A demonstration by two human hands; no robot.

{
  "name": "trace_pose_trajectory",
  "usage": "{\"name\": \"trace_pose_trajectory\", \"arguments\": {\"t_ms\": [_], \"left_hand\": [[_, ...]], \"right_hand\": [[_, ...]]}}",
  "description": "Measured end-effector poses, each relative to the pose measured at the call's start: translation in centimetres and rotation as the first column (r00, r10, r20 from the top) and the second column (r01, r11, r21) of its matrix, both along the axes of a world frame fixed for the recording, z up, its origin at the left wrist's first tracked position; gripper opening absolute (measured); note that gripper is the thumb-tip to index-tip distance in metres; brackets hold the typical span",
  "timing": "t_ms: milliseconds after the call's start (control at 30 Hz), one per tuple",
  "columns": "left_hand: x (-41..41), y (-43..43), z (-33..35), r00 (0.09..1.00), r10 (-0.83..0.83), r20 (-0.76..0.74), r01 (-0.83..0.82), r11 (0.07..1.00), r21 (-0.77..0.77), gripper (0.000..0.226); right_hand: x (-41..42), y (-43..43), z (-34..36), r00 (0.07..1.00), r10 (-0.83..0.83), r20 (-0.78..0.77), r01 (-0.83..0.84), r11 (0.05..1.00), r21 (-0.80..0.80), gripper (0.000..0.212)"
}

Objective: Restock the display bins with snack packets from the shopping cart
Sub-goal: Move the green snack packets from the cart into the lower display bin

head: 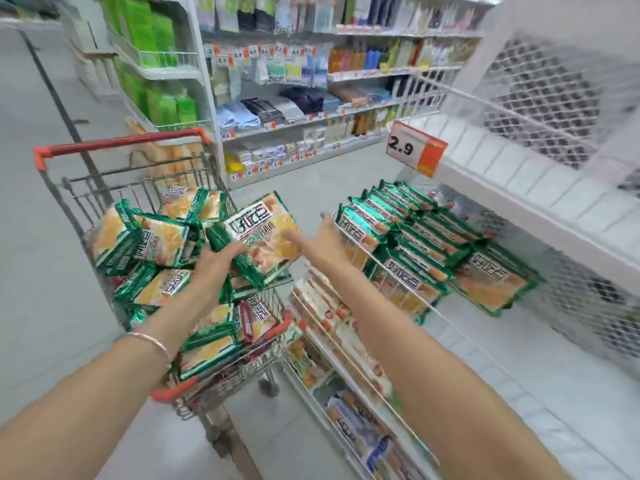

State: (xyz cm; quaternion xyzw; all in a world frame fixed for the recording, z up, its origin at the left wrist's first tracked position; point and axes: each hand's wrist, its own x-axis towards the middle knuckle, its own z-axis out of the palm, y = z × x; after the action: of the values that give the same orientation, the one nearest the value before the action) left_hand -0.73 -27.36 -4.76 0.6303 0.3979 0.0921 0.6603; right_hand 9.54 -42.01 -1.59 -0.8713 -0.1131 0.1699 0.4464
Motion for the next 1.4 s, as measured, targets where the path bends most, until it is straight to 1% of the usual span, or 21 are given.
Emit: {"name": "trace_pose_trajectory", "arguments": {"t_ms": [67, 167, 300, 400, 500, 567, 600, 633, 667, 700, 767, 833, 900, 1000, 1100, 1200, 1267, 1300, 1333, 1367, 1400], "left_hand": [[0.7, -2.7, 1.8, 0.989, -0.135, 0.057, 0.136, 0.990, -0.028, 0.079], [3.0, -8.3, 4.4, 0.937, -0.335, 0.096, 0.340, 0.940, -0.040, 0.083], [7.9, -18.1, 5.5, 0.829, -0.547, 0.113, 0.542, 0.837, 0.073, 0.075], [11.1, -26.1, 5.6, 0.720, -0.689, 0.082, 0.657, 0.715, 0.237, 0.071], [14.1, -32.3, 4.6, 0.647, -0.762, 0.017, 0.698, 0.602, 0.389, 0.069], [15.2, -34.8, 3.5, 0.562, -0.821, -0.099, 0.749, 0.454, 0.483, 0.061], [15.7, -35.6, 2.8, 0.522, -0.834, -0.179, 0.765, 0.365, 0.530, 0.062], [16.1, -36.2, 1.8, 0.483, -0.837, -0.258, 0.772, 0.267, 0.577, 0.069], [16.6, -36.7, 0.6, 0.445, -0.826, -0.345, 0.765, 0.150, 0.627, 0.083], [17.2, -37.0, -0.5, 0.423, -0.796, -0.432, 0.733, 0.021, 0.680, 0.095], [18.6, -37.5, -2.5, 0.429, -0.718, -0.548, 0.626, -0.201, 0.754, 0.102], [19.7, -37.5, -4.0, 0.449, -0.649, -0.614, 0.537, -0.353, 0.766, 0.098], [20.2, -37.4, -4.7, 0.455, -0.582, -0.673, 0.515, -0.445, 0.733, 0.105], [21.3, -37.5, -5.3, 0.470, -0.487, -0.736, 0.538, -0.504, 0.676, 0.113], [23.1, -37.0, -5.1, 0.512, -0.434, -0.741, 0.563, -0.482, 0.671, 0.110], [24.7, -36.0, -5.0, 0.484, -0.450, -0.751, 0.601, -0.452, 0.659, 0.112], [25.2, -35.2, -4.8, 0.448, -0.473, -0.759, 0.600, -0.470, 0.647, 0.115], [25.4, -34.7, -4.7, 0.431, -0.475, -0.767, 0.594, -0.491, 0.638, 0.116], [25.6, -34.2, -4.6, 0.424, -0.470, -0.775, 0.584, -0.512, 0.630, 0.118], [25.8, -33.7, -4.6, 0.423, -0.462, -0.780, 0.576, -0.528, 0.625, 0.119], [26.0, -33.4, -4.7, 0.421, -0.464, -0.780, 0.581, -0.522, 0.624, 0.120]], "right_hand": [[1.8, -4.1, 1.4, 0.992, 0.085, -0.094, -0.078, 0.994, 0.073, 0.099], [3.5, -11.3, 2.0, 0.908, 0.185, -0.376, -0.123, 0.975, 0.183, 0.066], [5.2, -22.5, 1.5, 0.895, 0.048, -0.443, 0.102, 0.946, 0.308, 0.038], [5.4, -31.4, 0.5, 0.877, -0.051, -0.477, 0.308, 0.822, 0.478, 0.026], [5.2, -38.3, -2.2, 0.870, -0.199, -0.452, 0.441, 0.726, 0.528, 0.019], [4.9, -40.9, -5.0, 0.865, -0.326, -0.381, 0.493, 0.689, 0.531, 0.032], [4.8, -41.6, -6.5, 0.860, -0.378, -0.342, 0.509, 0.679, 0.529, 0.055], [4.6, -42.1, -8.0, 0.852, -0.427, -0.303, 0.524, 0.682, 0.510, 0.082], [4.4, -42.4, -9.5, 0.849, -0.457, -0.267, 0.527, 0.688, 0.499, 0.100], [4.1, -42.5, -10.7, 0.857, -0.459, -0.235, 0.512, 0.698, 0.501, 0.100], [4.0, -42.3, -12.6, 0.878, -0.430, -0.208, 0.473, 0.721, 0.507, 0.085], [4.5, -42.0, -13.4, 0.897, -0.388, -0.212, 0.441, 0.757, 0.482, 0.096], [5.7, -41.6, -13.8, 0.907, -0.366, -0.207, 0.421, 0.780, 0.463, 0.103], [7.7, -40.5, -14.2, 0.879, -0.443, -0.178, 0.475, 0.770, 0.426, 0.112], [10.0, -37.2, -14.7, 0.801, -0.568, -0.187, 0.594, 0.721, 0.356, 0.130], [11.7, -34.2, -14.8, 0.775, -0.588, -0.231, 0.632, 0.709, 0.313, 0.120], [11.9, -34.2, -14.7, 0.739, -0.626, -0.248, 0.672, 0.664, 0.327, 0.122], [11.7, -35.0, -14.6, 0.735, -0.652, -0.184, 0.670, 0.659, 0.342, 0.125], [11.1, -36.0, -14.4, 0.742, -0.670, -0.025, 0.637, 0.693, 0.338, 0.124], [10.6, -37.2, -14.1, 0.751, -0.623, 0.218, 0.572, 0.779, 0.257, 0.121], [10.1, -38.3, -14.0, 0.747, -0.457, 0.483, 0.490, 0.869, 0.065, 0.117]]}}
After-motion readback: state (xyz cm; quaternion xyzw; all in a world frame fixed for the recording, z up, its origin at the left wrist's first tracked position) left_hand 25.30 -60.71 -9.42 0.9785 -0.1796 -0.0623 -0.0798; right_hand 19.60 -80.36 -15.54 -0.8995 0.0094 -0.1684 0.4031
